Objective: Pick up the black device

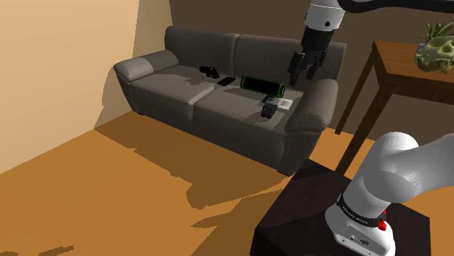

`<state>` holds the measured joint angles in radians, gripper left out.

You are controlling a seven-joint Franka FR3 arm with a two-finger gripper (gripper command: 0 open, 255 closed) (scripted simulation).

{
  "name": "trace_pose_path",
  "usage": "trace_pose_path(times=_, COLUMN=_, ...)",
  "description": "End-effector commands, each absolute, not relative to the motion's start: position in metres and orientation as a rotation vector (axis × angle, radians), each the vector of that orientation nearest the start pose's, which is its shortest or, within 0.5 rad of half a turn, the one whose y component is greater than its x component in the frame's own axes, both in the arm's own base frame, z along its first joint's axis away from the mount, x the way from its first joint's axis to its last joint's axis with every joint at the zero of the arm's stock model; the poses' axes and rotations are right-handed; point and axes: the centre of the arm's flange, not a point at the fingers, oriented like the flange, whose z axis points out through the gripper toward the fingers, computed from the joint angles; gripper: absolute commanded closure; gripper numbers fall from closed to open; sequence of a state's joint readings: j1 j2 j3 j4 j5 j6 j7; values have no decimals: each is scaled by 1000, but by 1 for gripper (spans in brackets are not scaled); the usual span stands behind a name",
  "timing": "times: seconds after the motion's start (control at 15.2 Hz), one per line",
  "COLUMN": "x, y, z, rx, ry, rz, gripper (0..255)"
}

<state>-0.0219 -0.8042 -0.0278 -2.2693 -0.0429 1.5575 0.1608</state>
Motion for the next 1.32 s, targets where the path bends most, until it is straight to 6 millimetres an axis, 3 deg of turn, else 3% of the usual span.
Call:
trace_pose_path(times=0.0, x=300, y=-23, z=636, rx=-3139, ry=324, rz=-147, gripper=0)
trace_pose_path(times=1.25, x=459, y=-188, z=504, rx=-3189, ry=-4, rz=161, gripper=0)
